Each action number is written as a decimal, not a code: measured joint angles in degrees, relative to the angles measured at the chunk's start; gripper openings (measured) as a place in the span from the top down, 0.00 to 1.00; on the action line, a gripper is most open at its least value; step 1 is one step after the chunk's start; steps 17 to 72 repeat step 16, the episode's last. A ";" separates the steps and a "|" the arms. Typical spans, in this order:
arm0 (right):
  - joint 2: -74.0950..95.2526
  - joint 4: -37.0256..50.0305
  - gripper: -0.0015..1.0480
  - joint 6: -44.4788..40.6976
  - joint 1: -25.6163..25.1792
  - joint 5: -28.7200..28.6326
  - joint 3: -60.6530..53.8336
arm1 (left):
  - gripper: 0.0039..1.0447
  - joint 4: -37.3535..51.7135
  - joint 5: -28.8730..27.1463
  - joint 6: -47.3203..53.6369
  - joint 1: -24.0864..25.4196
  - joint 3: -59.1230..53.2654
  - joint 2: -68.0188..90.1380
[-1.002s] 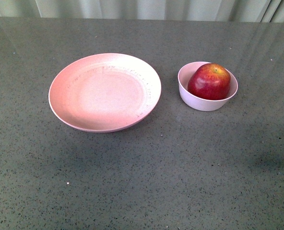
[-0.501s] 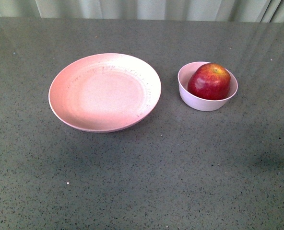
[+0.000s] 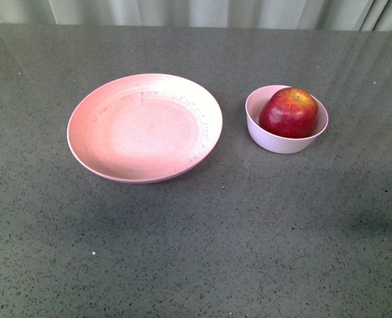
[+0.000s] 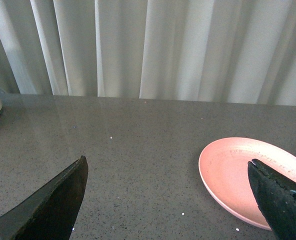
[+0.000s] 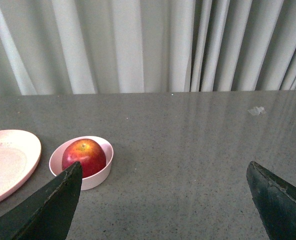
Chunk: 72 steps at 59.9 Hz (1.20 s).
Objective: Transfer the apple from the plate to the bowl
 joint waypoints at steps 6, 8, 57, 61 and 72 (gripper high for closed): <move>0.00 0.00 0.09 0.00 0.00 0.00 0.00 | 0.08 0.00 0.00 0.00 0.00 0.00 0.00; 0.00 0.00 0.09 0.00 0.00 0.00 0.00 | 0.08 0.00 0.00 0.00 0.00 0.00 0.00; 0.00 0.00 0.09 0.02 0.00 0.00 0.00 | 0.08 0.00 0.00 0.00 0.00 0.00 0.00; 0.00 0.00 0.09 0.02 0.00 0.00 0.00 | 0.08 0.00 0.00 0.00 0.00 0.00 0.00; 0.00 0.00 0.09 0.02 0.00 0.00 0.00 | 0.08 0.00 0.00 0.00 0.00 0.00 0.00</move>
